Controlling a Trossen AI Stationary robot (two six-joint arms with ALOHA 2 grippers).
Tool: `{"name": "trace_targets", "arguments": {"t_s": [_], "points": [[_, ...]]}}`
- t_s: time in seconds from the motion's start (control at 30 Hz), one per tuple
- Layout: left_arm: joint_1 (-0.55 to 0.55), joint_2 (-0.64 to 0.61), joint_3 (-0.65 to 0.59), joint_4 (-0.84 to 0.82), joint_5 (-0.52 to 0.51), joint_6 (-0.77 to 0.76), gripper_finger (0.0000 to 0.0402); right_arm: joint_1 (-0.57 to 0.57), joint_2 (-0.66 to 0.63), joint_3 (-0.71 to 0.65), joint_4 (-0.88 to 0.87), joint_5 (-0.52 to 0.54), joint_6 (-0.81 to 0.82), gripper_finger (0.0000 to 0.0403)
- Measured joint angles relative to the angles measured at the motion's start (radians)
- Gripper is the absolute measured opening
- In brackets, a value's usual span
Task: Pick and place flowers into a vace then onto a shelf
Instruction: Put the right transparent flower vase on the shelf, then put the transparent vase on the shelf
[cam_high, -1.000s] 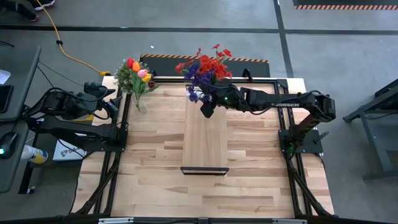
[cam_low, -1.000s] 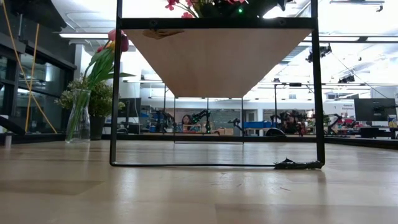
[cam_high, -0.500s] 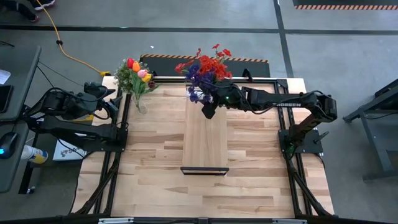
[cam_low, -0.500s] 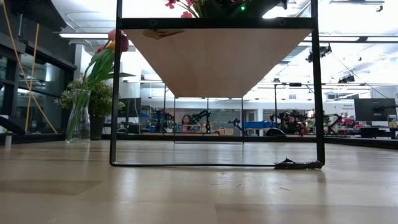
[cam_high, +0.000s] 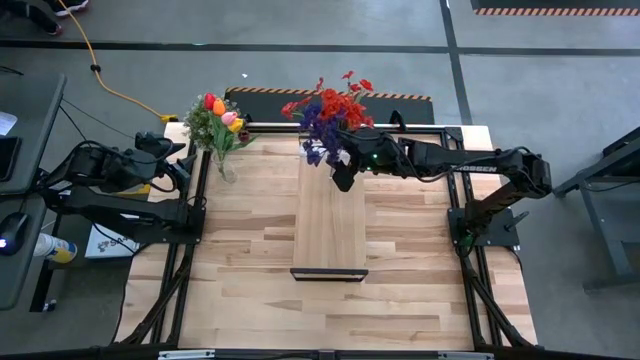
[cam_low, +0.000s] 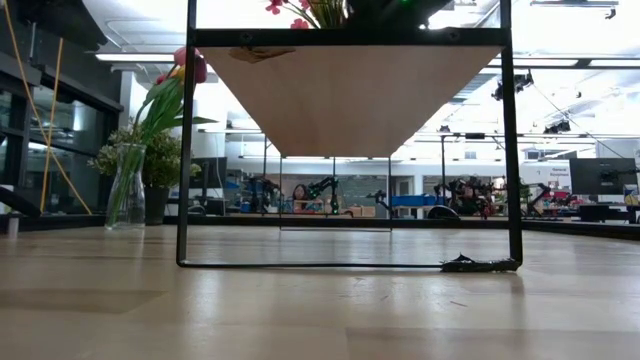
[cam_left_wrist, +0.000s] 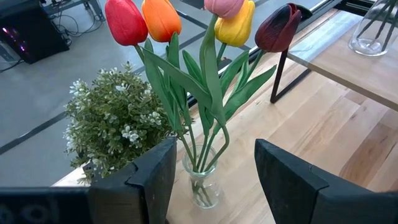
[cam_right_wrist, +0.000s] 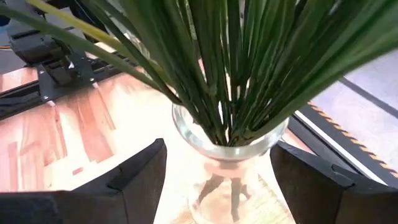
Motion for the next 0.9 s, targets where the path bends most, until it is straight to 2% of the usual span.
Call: {"name": "trace_targets", "arguments": {"t_s": [0.73,0.9], "points": [[0.0,0.0,0.0,0.0,0.0,0.0,0.0248,-0.001,-0.107,0.0,-0.18,-0.132,0.091,0.0273],[0.0,0.0,0.0,0.017,0.059,-0.001,0.0248,0.0,-0.125,0.0,-0.221,-0.189,0.137,0.0273]]}}
